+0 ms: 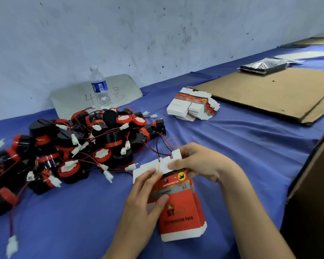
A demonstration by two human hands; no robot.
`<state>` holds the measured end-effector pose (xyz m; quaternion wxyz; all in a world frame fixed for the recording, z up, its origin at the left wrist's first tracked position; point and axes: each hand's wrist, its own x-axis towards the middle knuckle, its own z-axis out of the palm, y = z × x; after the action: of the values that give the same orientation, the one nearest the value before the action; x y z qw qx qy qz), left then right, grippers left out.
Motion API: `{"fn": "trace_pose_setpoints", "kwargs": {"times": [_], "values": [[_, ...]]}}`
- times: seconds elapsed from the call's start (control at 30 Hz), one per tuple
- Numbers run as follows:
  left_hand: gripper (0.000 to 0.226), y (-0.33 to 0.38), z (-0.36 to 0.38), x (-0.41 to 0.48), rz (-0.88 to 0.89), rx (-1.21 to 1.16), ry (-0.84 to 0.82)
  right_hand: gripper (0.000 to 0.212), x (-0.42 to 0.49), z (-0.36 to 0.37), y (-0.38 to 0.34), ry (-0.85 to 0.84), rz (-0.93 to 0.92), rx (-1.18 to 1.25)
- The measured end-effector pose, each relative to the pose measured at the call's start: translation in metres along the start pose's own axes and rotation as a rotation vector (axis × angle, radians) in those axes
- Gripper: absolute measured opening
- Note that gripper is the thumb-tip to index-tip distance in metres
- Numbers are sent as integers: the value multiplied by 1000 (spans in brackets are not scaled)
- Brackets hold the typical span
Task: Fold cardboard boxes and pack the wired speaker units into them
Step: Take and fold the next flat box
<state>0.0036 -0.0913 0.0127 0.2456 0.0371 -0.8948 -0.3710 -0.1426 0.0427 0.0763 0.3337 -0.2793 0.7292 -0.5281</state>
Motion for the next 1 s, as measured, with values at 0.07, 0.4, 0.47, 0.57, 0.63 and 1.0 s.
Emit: {"fn": "trace_pose_setpoints", "kwargs": {"times": [0.07,0.4,0.47,0.57,0.63,1.0], "values": [[37,0,0,1,-40,-27,73,15,0,0,0,-73,12,88],[12,-2,0,6,-371,-422,101,30,-2,3,0,-329,-27,272],[20,-4,-4,8,-369,-481,79,46,-3,3,0,-348,-20,247],[24,-4,-10,10,-357,-532,101,55,-3,3,-1,-316,2,216],[25,-6,-10,10,-339,-536,113,62,-3,3,0,-299,1,197],[46,11,-6,5,-291,-300,-3,57,-2,7,-4,-330,-58,138]]}}
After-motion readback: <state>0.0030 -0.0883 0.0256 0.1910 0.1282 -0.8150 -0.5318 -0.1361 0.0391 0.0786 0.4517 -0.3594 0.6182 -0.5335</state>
